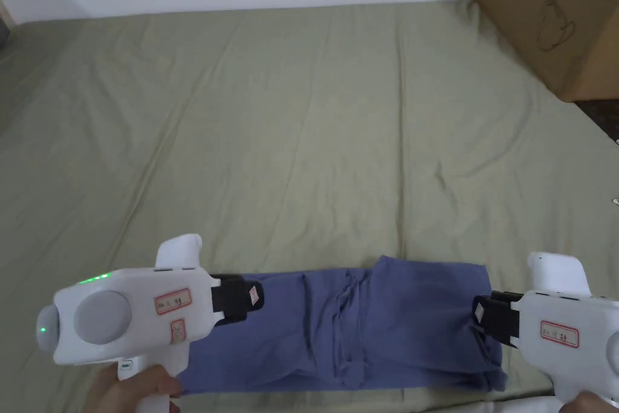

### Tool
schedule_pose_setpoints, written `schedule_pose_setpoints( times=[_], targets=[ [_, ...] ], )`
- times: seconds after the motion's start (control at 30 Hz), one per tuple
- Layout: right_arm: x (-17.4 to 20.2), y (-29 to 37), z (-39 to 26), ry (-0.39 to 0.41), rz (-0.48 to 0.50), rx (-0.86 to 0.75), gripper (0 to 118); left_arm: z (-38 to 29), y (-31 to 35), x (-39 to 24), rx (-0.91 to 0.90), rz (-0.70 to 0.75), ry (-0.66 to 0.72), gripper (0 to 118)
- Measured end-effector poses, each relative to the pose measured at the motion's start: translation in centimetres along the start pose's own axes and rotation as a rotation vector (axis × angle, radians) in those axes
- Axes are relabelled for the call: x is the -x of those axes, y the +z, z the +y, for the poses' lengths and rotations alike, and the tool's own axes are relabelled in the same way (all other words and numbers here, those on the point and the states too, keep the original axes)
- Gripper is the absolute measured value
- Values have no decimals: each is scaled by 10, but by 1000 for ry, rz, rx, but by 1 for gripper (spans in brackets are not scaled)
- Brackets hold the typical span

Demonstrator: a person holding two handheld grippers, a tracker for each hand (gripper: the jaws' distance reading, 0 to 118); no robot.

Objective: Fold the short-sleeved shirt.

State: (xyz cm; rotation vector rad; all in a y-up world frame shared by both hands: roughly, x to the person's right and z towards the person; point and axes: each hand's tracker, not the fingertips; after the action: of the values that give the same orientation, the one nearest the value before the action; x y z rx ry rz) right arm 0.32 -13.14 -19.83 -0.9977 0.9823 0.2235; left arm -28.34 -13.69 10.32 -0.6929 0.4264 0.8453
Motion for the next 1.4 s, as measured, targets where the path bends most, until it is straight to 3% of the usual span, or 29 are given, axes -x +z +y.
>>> schedule_pose_setpoints(
  times=[0.33,0.47,1.0,1.17,1.4],
  targets=[
    [-13,-7,-2,-22,11,11,3,-40,-58,-49,143,-96,-14,5],
    [-16,-2,-3,-59,34,7,2,-45,-59,-65,150,-85,-50,5],
    [3,6,-3,-40,33,21,3,-75,-41,-86,209,-225,-83,5],
    [7,9,2,-27,40,18,2,-48,-4,-56,75,-228,-29,5],
    [13,4,-1,-16,45,31,3,-19,41,40,-58,-119,136,5]
  ],
)
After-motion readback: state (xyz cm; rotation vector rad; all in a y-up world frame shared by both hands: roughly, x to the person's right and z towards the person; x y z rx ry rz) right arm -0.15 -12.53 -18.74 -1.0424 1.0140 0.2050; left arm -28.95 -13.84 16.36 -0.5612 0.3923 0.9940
